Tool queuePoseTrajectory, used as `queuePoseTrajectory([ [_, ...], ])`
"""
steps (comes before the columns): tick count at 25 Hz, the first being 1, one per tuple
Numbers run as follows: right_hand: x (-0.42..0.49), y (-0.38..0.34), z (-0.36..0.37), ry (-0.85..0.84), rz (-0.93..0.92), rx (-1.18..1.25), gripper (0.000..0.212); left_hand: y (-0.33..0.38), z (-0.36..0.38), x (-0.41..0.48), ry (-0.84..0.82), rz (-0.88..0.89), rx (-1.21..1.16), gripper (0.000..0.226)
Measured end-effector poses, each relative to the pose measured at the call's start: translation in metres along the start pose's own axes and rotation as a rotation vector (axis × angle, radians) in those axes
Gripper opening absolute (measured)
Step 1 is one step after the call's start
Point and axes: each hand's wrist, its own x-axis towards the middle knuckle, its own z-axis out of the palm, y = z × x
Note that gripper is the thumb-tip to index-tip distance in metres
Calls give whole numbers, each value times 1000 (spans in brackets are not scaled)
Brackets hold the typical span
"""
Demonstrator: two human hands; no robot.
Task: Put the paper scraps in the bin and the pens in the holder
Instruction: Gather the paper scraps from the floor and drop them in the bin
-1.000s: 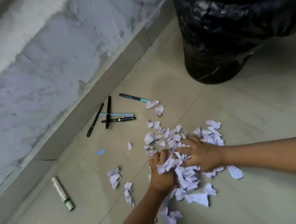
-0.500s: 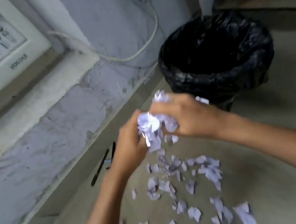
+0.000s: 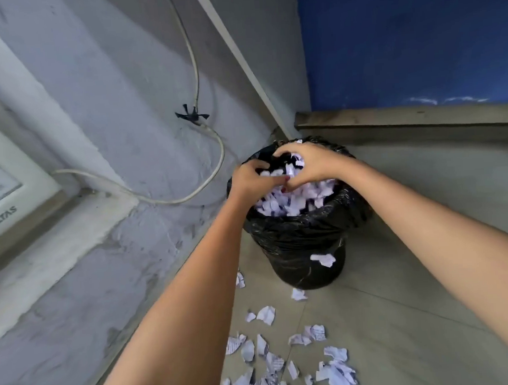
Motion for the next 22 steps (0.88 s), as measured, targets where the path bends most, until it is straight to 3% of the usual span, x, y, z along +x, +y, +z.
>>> queuePoseTrajectory([
  [4,-15,-15,-11,-3,-27,2,45,11,-9,-16,166,3,-290,9],
  [7,-37,-32,-14,137,-24,-270,16,-2,-22,-46,326,53,-525,16],
  [10,-80,-57,26,574,-402,-236,11,-48,-27,-95,498,79,-548,20],
  [11,-98,-66,51,576,-536,-150,10,-70,-21,-113,511,49,-530,19],
  [13,-117,-64,122,276,-694,-99,11,-125,2,-156,493,-62,-430,13],
  [14,-118,-57,158,61,-682,-128,17,-154,18,-180,455,-119,-324,19],
  [16,-98,-37,210,-276,-510,-184,36,-206,55,-227,221,-214,-102,61],
  [17,-77,-28,228,-327,-390,-174,41,-227,75,-249,77,-254,15,78],
  [19,-24,-10,259,-312,-228,-155,47,-251,105,-288,-117,-214,224,79],
  [22,35,4,297,-359,-193,-242,60,-247,112,-309,-118,-122,90,55],
])
